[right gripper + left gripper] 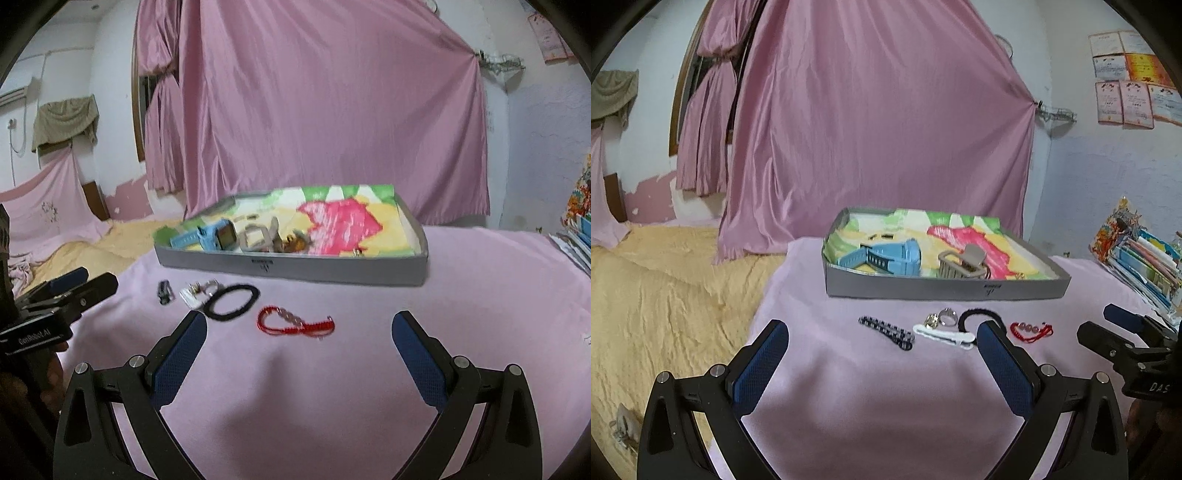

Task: Organize jewelry
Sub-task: 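Move left tool to the black beaded strap while right tool approaches the red bracelet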

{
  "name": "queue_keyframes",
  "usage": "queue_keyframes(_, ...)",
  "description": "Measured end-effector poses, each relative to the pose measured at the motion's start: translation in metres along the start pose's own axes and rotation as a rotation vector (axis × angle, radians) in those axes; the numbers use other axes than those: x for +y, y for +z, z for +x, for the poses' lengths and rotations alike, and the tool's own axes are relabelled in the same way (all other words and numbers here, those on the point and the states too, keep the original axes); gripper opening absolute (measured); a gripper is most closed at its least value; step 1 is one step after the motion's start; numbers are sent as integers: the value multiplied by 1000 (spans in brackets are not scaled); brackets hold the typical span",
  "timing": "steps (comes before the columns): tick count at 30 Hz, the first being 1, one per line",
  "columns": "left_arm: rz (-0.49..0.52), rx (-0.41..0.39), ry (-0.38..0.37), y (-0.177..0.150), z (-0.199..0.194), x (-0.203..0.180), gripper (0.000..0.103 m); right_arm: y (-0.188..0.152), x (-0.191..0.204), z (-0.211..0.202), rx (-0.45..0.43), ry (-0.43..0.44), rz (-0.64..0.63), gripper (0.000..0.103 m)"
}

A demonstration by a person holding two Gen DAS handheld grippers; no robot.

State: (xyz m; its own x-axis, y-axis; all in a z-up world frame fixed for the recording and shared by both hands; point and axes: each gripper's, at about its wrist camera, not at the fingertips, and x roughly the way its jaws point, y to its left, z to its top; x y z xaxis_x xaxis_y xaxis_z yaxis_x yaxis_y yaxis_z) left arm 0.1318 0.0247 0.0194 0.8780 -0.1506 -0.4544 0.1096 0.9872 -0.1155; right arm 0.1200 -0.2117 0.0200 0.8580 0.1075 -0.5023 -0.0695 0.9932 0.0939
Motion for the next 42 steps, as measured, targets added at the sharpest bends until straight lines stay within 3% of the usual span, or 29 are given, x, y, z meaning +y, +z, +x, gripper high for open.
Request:
queue_keyframes(11, -28, 150, 7, 11, 23, 1, 103, 15, -13, 31, 163, 1, 25, 99)
queue_keyframes(15, -29, 242, 14, 12, 42, 0, 102, 18, -19, 45, 223, 43, 37, 99)
queue_keyframes(21, -8, 292, 74, 13, 58, -4, 101, 16, -20, 60, 282, 99, 62, 97)
queue_keyframes(24, -20, 315, 60, 14, 65, -3, 91, 16, -13, 67, 302, 109, 36, 88)
queue_keyframes(26, -21, 332, 55, 14, 70, -5, 86, 16, -11, 72, 325, 113, 28, 73)
queue_keyframes(29, -13, 357, 42, 13, 77, -7, 75, 18, -4, 78, 341, 103, -6, 70)
queue_keyframes(36, 12, 378, 50, 15, 85, -12, 66, 21, 17, 83, 351, 96, -98, 70)
queue_keyframes(38, 13, 377, 51, 16, 86, -12, 56, 22, 19, 81, 345, 105, -105, 62)
queue_keyframes(42, 14, 373, 57, 17, 87, -12, 48, 23, 17, 78, 335, 118, -87, 55)
